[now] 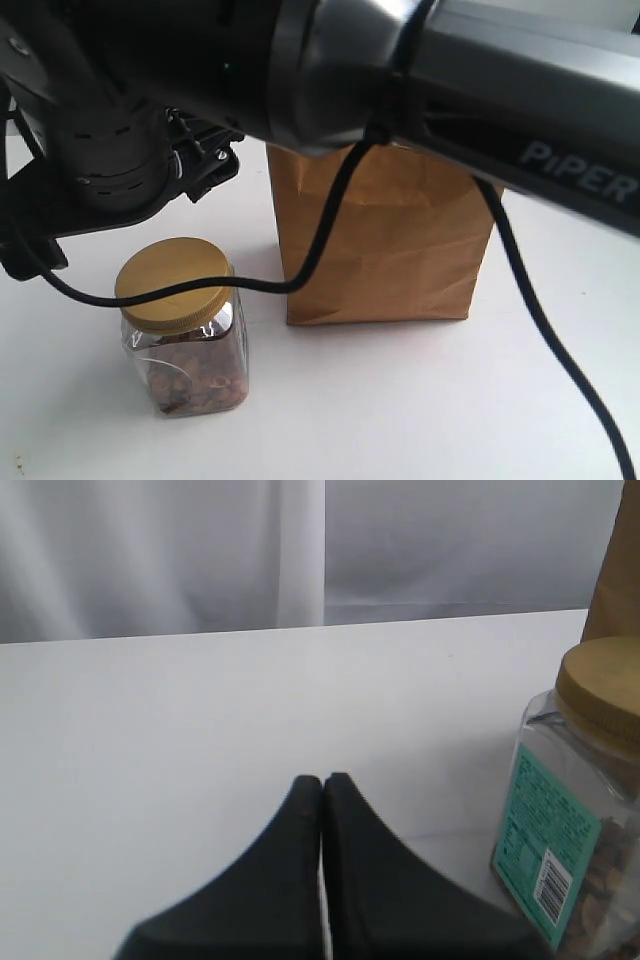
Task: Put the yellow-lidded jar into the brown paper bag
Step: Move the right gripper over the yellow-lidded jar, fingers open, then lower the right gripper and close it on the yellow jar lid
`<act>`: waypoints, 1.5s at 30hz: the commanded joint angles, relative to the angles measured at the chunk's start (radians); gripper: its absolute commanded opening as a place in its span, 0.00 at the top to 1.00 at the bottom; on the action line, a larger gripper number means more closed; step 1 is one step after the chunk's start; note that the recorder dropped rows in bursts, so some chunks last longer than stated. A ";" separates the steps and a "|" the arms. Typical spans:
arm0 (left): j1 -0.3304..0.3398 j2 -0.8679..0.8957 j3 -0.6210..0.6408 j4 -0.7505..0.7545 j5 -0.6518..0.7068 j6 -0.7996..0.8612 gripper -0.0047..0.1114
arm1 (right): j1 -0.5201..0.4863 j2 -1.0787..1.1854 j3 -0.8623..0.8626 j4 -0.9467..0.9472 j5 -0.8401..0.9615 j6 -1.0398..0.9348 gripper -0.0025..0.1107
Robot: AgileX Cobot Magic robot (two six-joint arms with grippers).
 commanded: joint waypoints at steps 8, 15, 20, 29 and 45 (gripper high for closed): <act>-0.005 0.003 -0.002 -0.004 -0.009 -0.004 0.95 | -0.001 0.001 -0.003 -0.018 0.000 0.057 0.05; -0.005 0.003 -0.002 -0.004 -0.009 -0.004 0.95 | -0.001 0.034 -0.003 -0.015 0.000 0.074 0.05; -0.005 0.003 -0.002 -0.004 -0.009 -0.004 0.95 | -0.001 0.056 -0.003 -0.017 0.000 0.093 0.05; -0.005 0.003 -0.002 -0.004 -0.009 -0.004 0.95 | -0.001 0.095 -0.003 -0.022 0.000 0.131 0.05; -0.005 0.003 -0.002 -0.004 -0.009 -0.004 0.95 | -0.002 0.118 -0.003 -0.066 0.000 0.158 0.05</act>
